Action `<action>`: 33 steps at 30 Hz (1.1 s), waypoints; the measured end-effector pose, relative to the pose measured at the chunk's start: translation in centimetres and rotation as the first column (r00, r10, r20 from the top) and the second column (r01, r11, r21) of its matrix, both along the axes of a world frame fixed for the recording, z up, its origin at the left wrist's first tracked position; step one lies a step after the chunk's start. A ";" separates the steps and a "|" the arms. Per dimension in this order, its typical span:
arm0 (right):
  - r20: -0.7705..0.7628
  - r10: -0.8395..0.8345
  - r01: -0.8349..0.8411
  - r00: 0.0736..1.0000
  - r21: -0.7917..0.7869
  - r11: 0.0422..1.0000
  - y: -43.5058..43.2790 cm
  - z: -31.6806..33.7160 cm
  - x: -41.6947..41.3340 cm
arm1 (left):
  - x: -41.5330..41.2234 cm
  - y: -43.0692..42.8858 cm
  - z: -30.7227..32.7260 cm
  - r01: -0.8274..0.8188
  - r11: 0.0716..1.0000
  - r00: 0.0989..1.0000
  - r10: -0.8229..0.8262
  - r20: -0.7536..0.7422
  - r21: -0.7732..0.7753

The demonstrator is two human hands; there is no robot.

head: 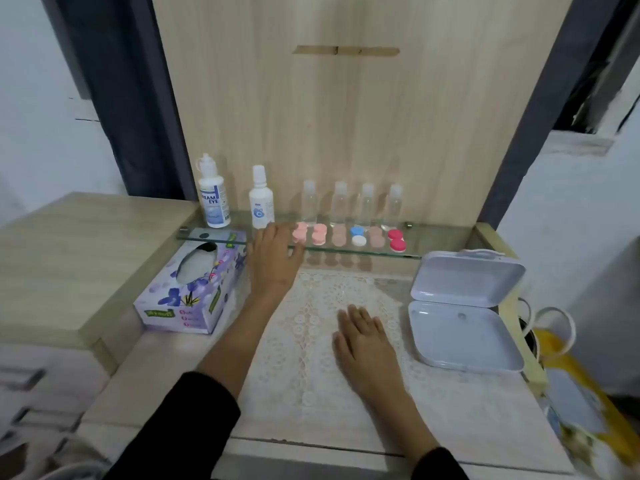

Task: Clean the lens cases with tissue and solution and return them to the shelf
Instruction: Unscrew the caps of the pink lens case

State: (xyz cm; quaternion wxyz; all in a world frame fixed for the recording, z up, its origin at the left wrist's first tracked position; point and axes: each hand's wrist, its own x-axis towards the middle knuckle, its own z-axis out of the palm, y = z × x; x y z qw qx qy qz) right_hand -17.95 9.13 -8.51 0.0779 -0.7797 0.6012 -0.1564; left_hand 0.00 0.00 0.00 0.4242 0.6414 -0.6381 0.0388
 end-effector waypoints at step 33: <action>0.358 -0.019 0.063 0.934 -0.113 0.992 -1.1 -0.1 -1.1 | 2.5 6.5 -8.9 0.569 0.802 0.822 -0.550 -0.151 0.179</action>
